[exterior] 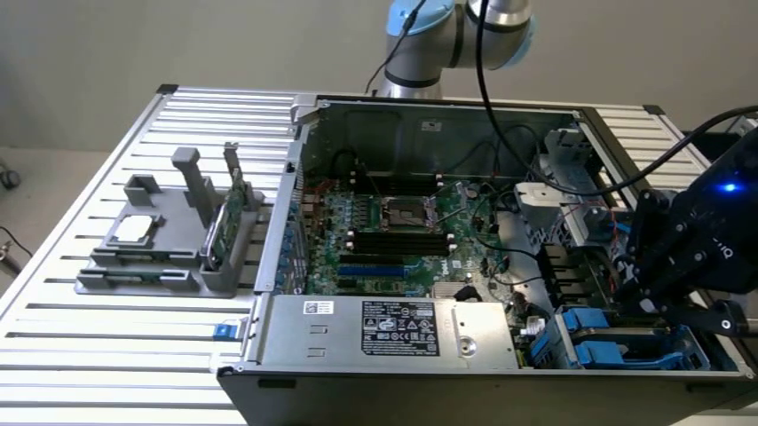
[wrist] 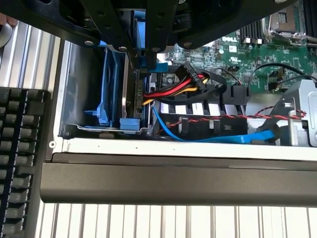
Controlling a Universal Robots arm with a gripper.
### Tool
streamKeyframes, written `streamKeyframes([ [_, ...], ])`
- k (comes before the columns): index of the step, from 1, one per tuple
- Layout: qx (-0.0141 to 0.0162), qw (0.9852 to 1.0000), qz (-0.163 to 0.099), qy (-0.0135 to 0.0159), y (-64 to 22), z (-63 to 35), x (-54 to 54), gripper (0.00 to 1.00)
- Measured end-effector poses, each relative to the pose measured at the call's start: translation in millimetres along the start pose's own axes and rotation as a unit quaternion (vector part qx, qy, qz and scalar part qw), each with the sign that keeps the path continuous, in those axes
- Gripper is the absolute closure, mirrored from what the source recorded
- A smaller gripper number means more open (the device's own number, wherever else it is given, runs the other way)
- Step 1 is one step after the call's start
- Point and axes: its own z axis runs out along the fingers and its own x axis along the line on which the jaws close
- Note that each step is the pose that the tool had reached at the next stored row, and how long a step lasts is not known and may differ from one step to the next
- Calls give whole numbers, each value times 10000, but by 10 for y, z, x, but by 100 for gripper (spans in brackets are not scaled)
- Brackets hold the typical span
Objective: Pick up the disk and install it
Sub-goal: 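Insert the first disk wire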
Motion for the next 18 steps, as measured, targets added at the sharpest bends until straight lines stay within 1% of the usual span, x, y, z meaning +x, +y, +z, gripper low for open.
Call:
streamKeyframes([
  [1,-1,10000,1,9,0,4,-2,84],
  [4,-3,10000,9,25,2,12,-7,84],
  [18,-5,10000,32,57,26,36,-30,84],
])
